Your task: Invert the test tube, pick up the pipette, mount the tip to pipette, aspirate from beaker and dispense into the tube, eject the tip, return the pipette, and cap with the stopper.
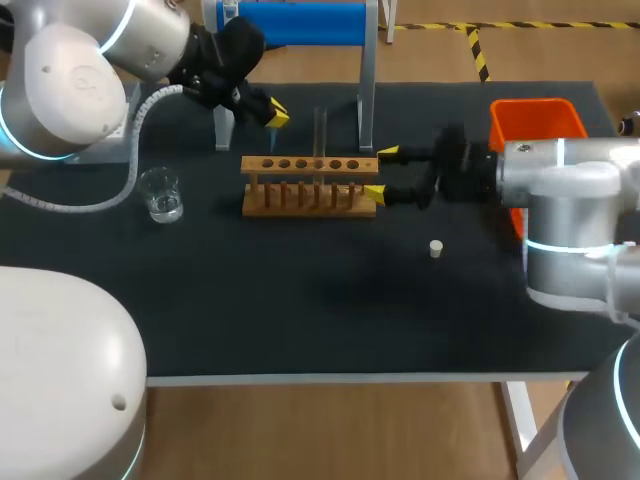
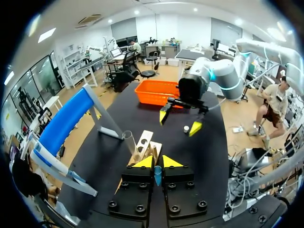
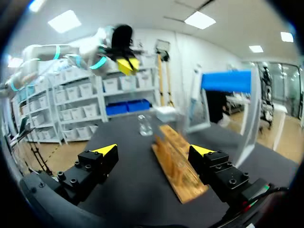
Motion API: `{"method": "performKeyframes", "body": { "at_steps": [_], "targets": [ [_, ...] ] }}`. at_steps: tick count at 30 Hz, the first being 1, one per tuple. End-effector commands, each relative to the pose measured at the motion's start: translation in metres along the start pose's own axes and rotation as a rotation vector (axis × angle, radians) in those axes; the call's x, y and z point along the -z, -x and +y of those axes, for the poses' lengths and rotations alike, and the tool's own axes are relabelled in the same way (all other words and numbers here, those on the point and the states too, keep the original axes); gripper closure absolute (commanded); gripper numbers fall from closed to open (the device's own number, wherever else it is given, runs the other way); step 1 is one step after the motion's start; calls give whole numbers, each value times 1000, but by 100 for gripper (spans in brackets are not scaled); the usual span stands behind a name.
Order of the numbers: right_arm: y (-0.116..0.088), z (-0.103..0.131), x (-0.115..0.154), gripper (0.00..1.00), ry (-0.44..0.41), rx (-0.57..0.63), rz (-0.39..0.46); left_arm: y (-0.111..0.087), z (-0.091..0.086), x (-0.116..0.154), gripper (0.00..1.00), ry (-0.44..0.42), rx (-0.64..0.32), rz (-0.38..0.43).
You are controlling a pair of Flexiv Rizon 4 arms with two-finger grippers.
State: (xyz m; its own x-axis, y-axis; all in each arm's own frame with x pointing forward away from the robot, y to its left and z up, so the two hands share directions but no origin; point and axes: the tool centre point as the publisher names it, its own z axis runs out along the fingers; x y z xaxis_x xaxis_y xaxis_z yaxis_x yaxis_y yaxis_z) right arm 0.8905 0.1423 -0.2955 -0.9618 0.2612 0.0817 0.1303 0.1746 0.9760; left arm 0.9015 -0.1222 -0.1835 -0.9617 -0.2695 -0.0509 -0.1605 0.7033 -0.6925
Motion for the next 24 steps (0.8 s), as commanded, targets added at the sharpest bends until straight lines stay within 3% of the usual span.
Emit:
{"method": "performKeyframes", "body": {
  "at_steps": [1, 6, 11, 22, 24],
  "targets": [
    [-21, 8, 36, 0, 111, 68, 70, 0, 0, 2, 100, 1, -1, 4],
    [-48, 15, 26, 0, 172, 213, 129, 0, 0, 2, 100, 1, -1, 4],
    [-61, 20, 11, 0, 194, 295, 149, 0, 0, 2, 100, 1, -1, 4],
    [-63, 24, 3, 0, 192, 277, 154, 0, 0, 2, 100, 1, -1, 4],
    [-63, 24, 3, 0, 192, 277, 154, -8, -7, 0, 100, 7, -2, 10]
  ]
}}
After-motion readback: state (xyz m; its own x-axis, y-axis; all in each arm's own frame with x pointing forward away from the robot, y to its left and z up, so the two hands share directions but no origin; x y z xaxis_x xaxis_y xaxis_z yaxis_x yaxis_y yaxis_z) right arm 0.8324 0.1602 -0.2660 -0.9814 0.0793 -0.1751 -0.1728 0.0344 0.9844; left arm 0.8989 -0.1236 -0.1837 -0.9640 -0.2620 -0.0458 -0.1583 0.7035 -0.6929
